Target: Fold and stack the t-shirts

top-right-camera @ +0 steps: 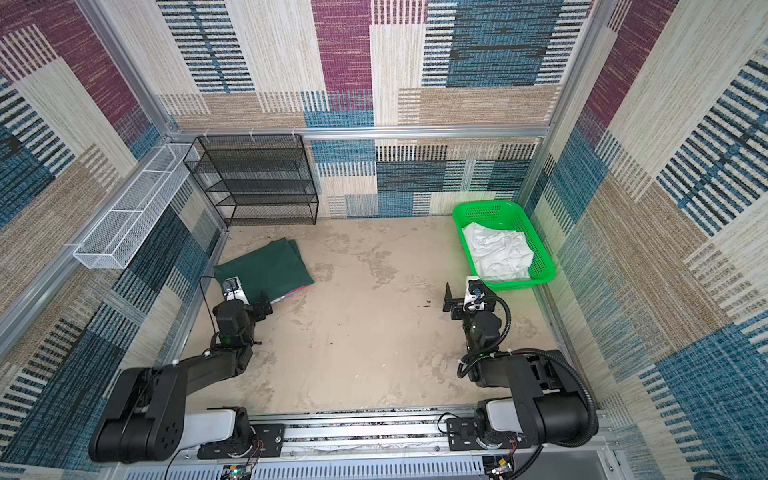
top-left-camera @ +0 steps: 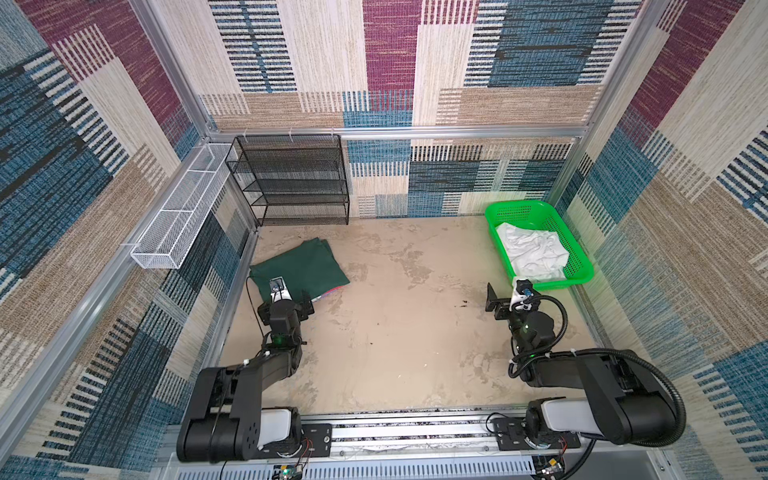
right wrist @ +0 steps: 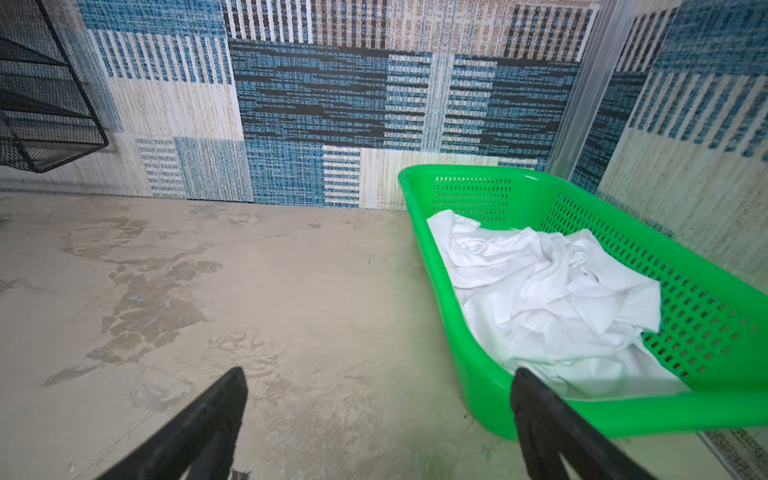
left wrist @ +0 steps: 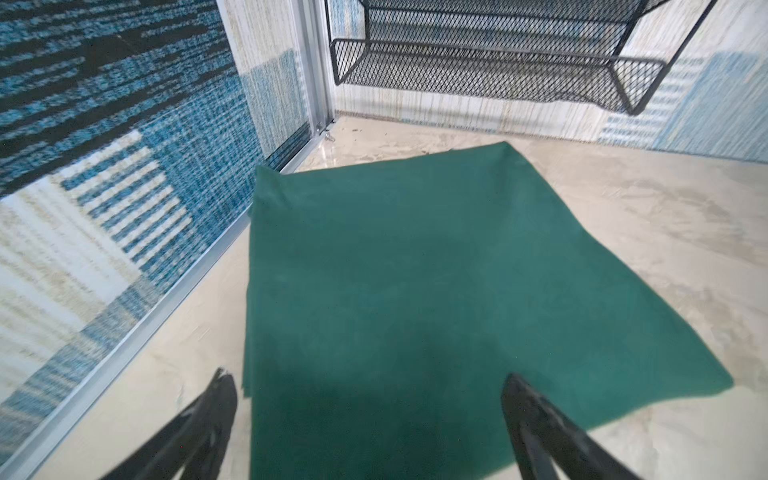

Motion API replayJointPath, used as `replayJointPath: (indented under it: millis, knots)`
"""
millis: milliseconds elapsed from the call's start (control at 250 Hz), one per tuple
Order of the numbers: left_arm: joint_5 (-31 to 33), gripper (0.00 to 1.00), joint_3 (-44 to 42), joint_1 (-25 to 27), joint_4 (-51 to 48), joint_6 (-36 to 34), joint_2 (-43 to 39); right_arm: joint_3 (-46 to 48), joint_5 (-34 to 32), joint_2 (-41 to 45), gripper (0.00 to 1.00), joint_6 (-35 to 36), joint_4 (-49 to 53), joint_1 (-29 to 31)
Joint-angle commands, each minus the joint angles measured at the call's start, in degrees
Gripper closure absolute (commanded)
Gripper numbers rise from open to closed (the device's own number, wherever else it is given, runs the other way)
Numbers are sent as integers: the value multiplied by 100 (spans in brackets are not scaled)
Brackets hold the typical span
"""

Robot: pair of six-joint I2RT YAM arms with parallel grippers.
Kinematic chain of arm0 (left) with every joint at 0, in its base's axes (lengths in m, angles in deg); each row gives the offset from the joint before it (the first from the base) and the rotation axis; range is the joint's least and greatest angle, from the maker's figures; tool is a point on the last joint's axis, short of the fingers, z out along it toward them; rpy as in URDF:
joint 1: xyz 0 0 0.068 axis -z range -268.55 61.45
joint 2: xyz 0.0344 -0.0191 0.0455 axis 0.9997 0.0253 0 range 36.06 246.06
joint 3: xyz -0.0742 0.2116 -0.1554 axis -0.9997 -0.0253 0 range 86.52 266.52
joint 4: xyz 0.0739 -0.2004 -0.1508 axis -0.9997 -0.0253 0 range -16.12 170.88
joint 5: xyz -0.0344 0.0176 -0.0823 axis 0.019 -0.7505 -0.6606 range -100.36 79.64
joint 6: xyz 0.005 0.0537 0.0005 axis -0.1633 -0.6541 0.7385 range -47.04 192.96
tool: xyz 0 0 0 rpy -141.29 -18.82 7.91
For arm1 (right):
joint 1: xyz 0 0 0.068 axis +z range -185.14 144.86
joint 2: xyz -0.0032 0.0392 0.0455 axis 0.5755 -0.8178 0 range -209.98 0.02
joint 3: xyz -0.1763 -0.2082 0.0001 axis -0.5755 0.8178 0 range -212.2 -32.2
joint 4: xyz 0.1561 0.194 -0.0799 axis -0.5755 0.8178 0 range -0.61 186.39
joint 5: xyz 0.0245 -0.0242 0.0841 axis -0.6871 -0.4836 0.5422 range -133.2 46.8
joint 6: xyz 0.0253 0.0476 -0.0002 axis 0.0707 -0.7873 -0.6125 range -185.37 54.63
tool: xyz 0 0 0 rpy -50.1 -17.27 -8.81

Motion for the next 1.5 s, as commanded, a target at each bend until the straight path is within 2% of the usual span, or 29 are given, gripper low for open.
replayJointPath:
  millis: [0,60,136,176,232,276,352,388,592,1028,1244,1496]
  knots:
    - [-805,0,-152,-49,1487,-264,572,393,150,-297,1,166,-1740,-9]
    - [-845,0,130,-50,210,-187,150,449,83,-687,1,139,-2212,-32]
    - [-992,0,253,-47,725,-352,582,276,178,-1329,1,218,-2708,-40]
    - [-1105,0,362,-50,384,-359,495,212,59,-1073,1,90,-2198,-73]
    - [-1193,0,495,-50,-115,-363,369,-33,517,-916,1,102,-1467,-201]
    - [-1222,0,500,-50,40,-417,456,-257,716,-1018,1,-45,-1255,-370]
    - [-1237,0,436,-50,241,-426,493,-743,1260,-935,1,-379,-173,-749]
    - [-1238,0,466,-50,122,-416,461,-697,1454,-982,1,-490,-339,-884]
    - [-722,0,413,-50,262,-222,489,-643,1321,-950,1,-519,-408,-886]
    - [-614,0,737,-23,-298,-213,530,-642,1343,-955,1,-503,-414,-892]
    - [-613,0,735,-23,-295,-211,535,-584,1900,-951,1,-291,-526,-886]
    - [-614,0,735,-21,-292,-213,532,-629,1908,-974,1,-290,-456,-886]
